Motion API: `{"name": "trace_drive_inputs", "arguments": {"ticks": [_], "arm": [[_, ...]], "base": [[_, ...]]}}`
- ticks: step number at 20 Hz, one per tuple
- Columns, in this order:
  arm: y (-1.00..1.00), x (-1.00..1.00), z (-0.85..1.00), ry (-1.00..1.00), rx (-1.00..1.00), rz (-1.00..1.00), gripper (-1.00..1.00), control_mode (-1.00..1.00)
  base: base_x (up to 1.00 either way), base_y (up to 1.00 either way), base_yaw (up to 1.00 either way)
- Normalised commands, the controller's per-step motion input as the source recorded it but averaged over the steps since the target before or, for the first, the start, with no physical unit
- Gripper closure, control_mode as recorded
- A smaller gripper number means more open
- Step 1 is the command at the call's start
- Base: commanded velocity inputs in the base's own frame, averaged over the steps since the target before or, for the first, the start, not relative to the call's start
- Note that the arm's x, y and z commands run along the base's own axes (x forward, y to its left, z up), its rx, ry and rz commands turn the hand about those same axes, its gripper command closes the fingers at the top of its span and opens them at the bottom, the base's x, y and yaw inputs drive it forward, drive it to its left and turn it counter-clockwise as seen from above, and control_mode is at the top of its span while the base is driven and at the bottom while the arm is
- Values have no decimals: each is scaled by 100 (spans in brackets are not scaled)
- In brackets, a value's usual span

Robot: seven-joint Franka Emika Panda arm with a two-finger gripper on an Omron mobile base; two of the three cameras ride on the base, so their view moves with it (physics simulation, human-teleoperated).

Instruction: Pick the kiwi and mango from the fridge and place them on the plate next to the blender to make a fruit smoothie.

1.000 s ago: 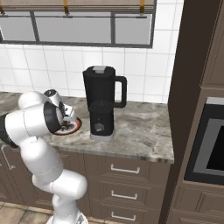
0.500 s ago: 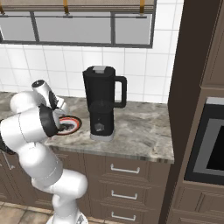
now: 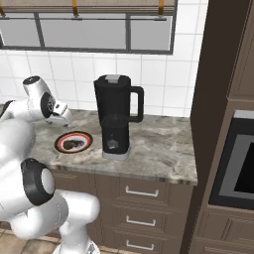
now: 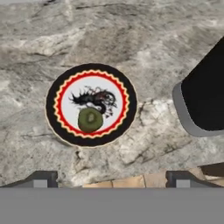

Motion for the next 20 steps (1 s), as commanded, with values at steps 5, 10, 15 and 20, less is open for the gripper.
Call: {"name": "trace_drive_inputs", "arguments": {"ticks": [5, 10, 15, 20], "arm": [[-51, -100, 44, 1, 3, 0, -100, -100], [-22, -95, 19, -4, 1, 0, -100, -100], [-2, -57, 2, -7, 0, 0, -100, -100], [0, 0, 0, 0, 0, 0, -100, 100]], "base": [[0, 0, 0], [0, 0, 0], [0, 0, 0], [-47, -51, 0]]}}
